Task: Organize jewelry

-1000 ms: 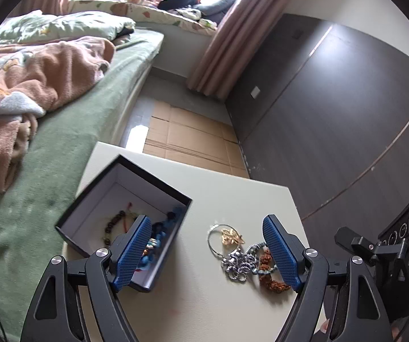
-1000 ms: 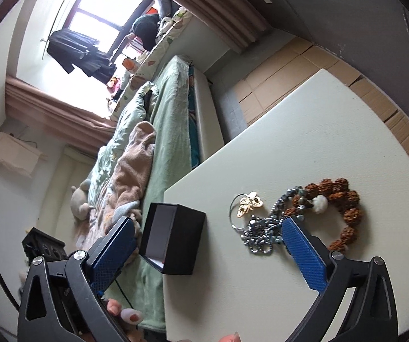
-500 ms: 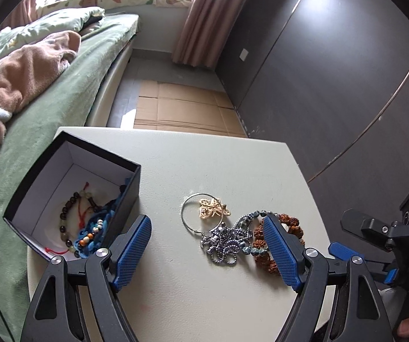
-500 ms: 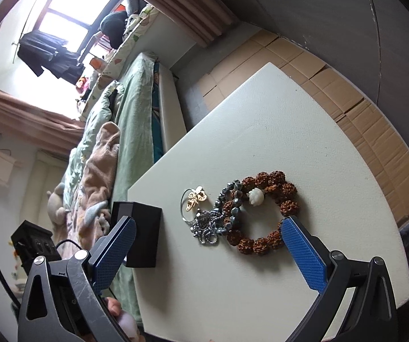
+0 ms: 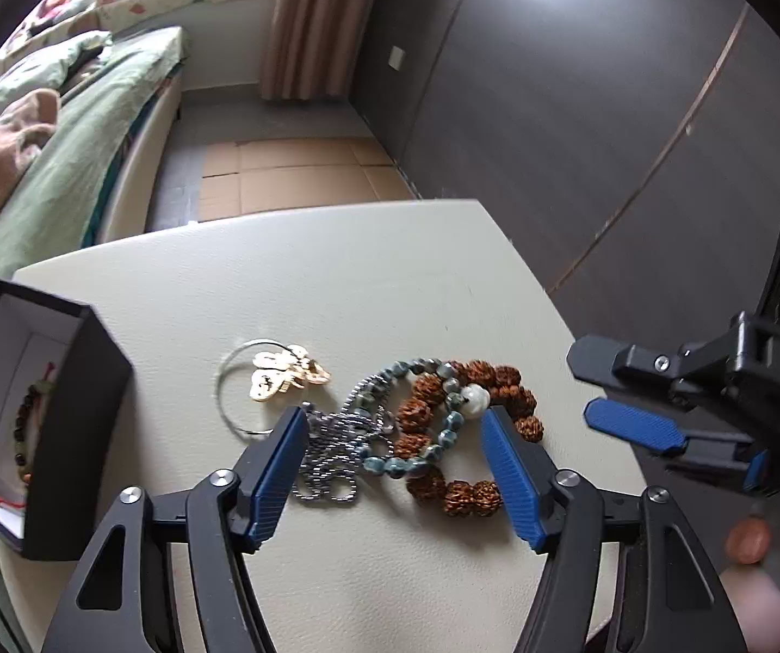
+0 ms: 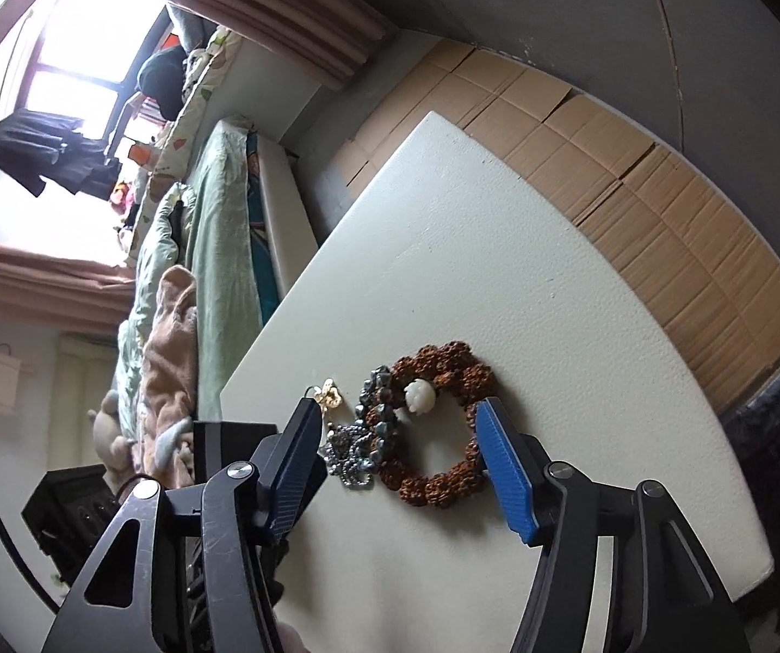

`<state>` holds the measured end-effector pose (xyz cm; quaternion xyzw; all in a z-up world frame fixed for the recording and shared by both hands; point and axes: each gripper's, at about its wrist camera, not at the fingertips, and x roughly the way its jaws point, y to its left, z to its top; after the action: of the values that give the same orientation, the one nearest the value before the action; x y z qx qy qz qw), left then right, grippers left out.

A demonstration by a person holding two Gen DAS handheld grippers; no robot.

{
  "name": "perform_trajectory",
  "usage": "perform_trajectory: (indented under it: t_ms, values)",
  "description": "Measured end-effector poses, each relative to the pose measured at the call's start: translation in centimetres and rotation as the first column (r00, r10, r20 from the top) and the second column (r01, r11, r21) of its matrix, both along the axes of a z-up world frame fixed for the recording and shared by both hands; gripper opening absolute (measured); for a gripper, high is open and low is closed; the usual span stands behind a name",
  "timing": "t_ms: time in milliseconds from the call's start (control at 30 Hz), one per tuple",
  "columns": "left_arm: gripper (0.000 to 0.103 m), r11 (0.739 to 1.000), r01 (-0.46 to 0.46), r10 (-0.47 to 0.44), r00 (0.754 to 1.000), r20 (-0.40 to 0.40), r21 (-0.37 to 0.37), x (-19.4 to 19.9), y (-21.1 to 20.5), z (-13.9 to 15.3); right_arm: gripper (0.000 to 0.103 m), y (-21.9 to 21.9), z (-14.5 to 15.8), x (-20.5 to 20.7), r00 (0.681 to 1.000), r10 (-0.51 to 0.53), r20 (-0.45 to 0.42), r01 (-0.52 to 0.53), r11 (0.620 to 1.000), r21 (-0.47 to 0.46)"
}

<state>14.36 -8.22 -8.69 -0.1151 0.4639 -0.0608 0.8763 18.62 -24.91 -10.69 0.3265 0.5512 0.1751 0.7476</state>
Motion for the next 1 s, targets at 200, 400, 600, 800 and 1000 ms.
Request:
perform_trajectory:
  t_ms: [200, 400, 600, 800, 1000]
  values:
    - [0.033, 0.995, 0.061, -0.058, 0.997, -0.043, 0.078, 1.0, -2.2, -2.1, 0.057, -0.9, -0.7, 0.3, 0.999, -0.015, -0.03, 0.013, 0.998, -0.059]
    - [0.018, 0.997, 0.049, -0.047, 0.999, -0.027, 0.055, 0.3, -1.2, -2.2, 0.057, -0.1, -1.7, 0.7, 0.998, 0.015, -0.057, -0.021, 0.995, -0.102]
    - [0.017, 0.999, -0.02, 0.021, 1.0, 0.022, -0.041, -0.7, 1.3, -0.3, 0.057, 1.7, -2.7, 1.2, 0.995, 0.068, -0.071, -0.08, 0.98, -0.182]
    - [0.017, 0.988, -0.065, 0.072, 0.997, 0.041, -0.142, -1.6, 3.7, 0.8, 0.056, 4.0, -1.8, 1.0, 0.992, 0.128, -0.017, -0.125, 0.926, -0.357]
    - [0.017, 0.976, -0.068, 0.077, 0.996, 0.038, -0.209, -1.4, 4.8, 1.3, 0.055, 4.7, -2.5, 0.4, 0.982, 0.182, -0.041, -0.187, 0.965, -0.182]
